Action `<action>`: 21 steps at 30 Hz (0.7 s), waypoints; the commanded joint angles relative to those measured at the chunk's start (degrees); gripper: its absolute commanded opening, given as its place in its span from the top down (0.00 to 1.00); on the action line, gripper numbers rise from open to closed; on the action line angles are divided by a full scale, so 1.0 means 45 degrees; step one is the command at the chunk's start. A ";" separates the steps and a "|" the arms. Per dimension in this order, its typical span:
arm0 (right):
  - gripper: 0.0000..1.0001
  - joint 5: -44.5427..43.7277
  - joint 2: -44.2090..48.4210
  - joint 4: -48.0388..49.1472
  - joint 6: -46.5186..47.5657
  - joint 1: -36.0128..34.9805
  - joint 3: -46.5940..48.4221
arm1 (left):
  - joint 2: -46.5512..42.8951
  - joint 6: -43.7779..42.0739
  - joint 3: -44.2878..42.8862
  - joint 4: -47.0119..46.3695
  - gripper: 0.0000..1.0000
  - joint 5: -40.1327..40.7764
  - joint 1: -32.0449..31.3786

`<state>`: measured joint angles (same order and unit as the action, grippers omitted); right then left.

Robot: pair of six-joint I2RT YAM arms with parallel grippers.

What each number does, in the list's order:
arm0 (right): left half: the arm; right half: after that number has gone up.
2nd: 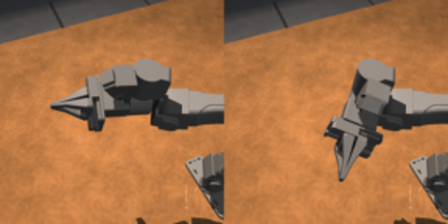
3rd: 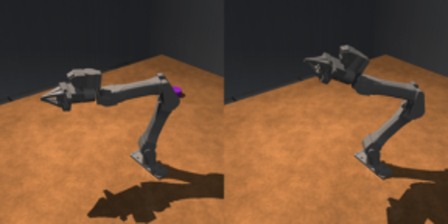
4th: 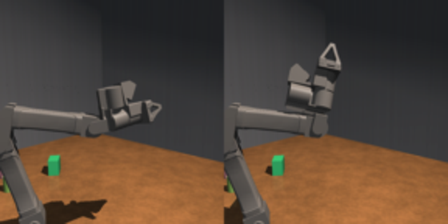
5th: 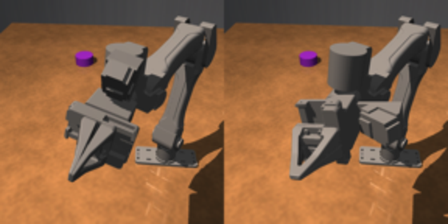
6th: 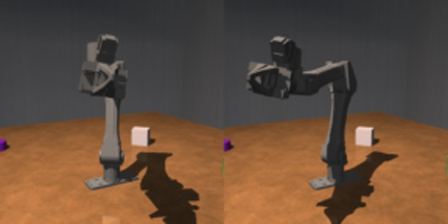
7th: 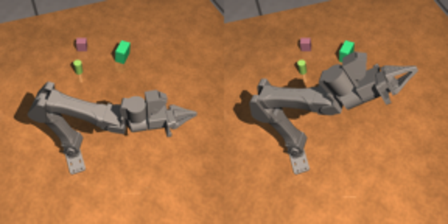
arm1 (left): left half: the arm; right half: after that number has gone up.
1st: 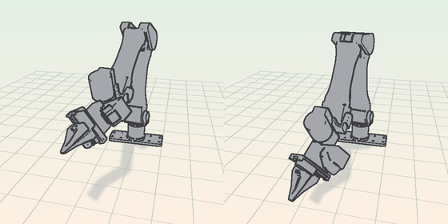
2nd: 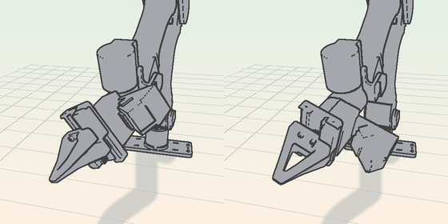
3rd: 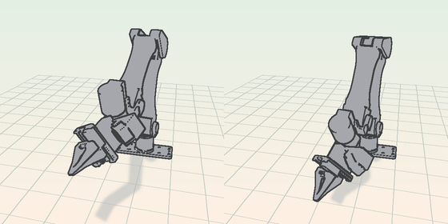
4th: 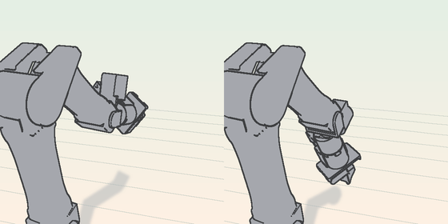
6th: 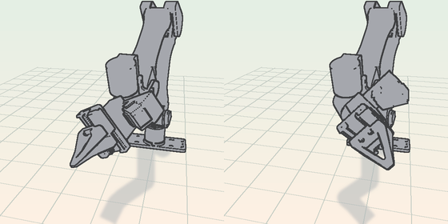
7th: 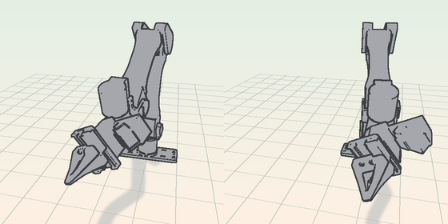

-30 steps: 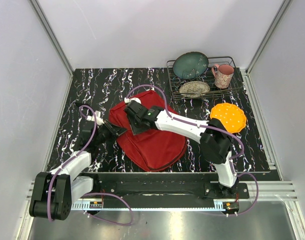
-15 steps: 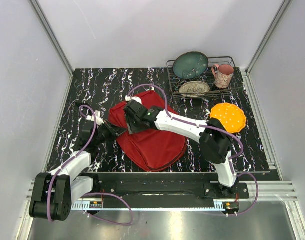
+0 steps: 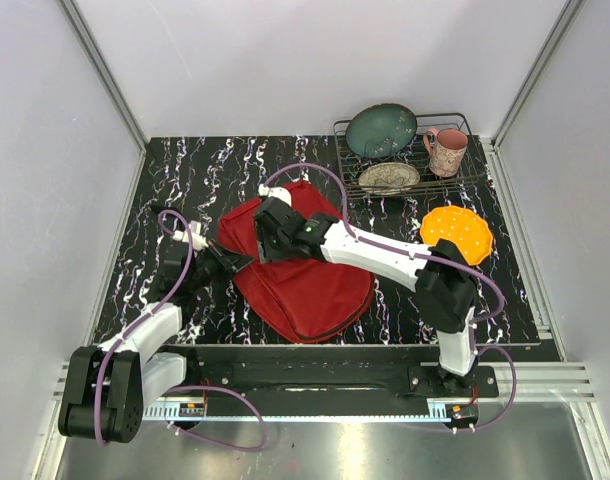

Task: Pack the student bag
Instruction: Zip the student bag at the center of the board.

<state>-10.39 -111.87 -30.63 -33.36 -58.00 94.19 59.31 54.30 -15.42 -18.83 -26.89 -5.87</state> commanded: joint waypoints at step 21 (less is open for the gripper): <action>0.62 -0.0483 -0.0881 -0.0243 -0.0066 0.0115 0.0494 | -0.0484 -0.0056 -0.0792 -0.0445 0.93 -0.0820 0.0015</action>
<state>-11.07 -115.15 -30.28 -34.17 -57.80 94.39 58.43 54.19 -15.42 -18.28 -27.29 -5.87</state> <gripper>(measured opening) 0.408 0.075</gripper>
